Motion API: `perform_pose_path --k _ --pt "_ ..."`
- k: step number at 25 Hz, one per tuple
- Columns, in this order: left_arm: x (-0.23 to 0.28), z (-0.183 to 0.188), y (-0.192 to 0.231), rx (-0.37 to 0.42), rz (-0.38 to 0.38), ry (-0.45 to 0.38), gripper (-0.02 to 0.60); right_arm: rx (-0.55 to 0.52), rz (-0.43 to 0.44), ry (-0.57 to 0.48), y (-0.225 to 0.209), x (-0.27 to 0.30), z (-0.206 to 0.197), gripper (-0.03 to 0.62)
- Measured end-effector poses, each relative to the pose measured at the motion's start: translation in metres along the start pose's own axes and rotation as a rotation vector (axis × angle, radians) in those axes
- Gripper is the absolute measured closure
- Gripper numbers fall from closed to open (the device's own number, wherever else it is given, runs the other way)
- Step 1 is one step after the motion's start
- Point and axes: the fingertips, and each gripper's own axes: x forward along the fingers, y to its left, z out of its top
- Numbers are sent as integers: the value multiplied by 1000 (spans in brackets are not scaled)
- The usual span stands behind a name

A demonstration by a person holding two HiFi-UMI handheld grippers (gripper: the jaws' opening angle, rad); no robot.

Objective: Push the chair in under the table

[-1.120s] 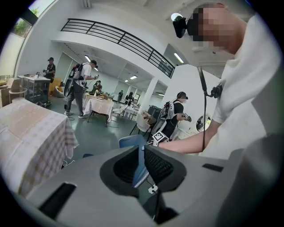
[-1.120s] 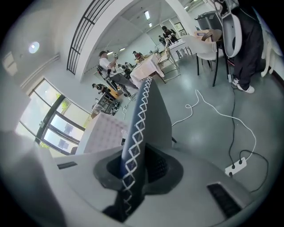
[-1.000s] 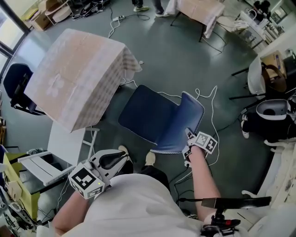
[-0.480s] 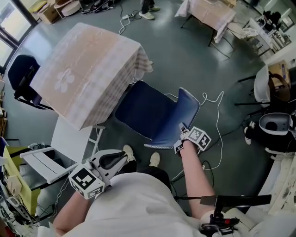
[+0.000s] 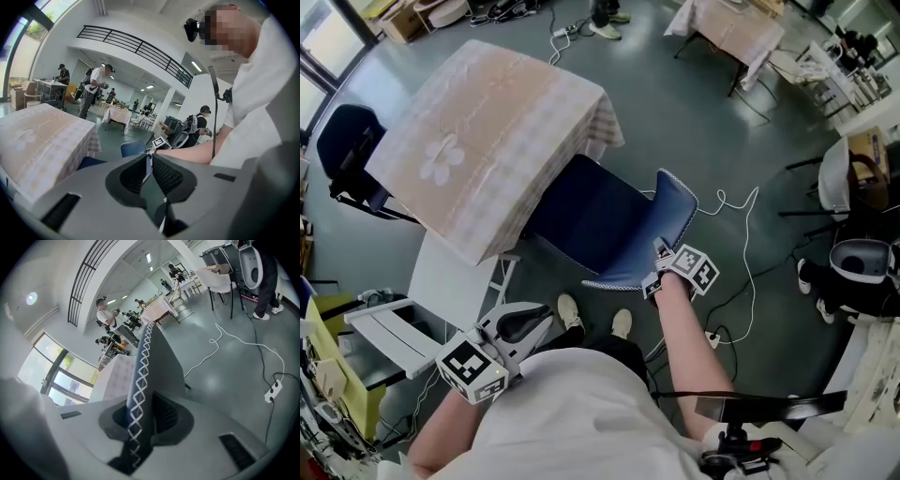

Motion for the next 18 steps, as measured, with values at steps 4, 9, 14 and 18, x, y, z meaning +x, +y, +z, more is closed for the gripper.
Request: perform_pose_path --k 4,9,14,18 --pt "-15 -3 15 0 9 0 535 2 1 -1 18 14 -8 520" --pt "-34 -4 31 -14 27 0 535 -6 6 8 42 32 -17 519" --pt "-47 -12 44 -32 42 -10 535 -23 20 19 61 52 -26 514" --pt "-59 -14 47 -49 54 -3 535 -20 24 15 74 56 -30 511"
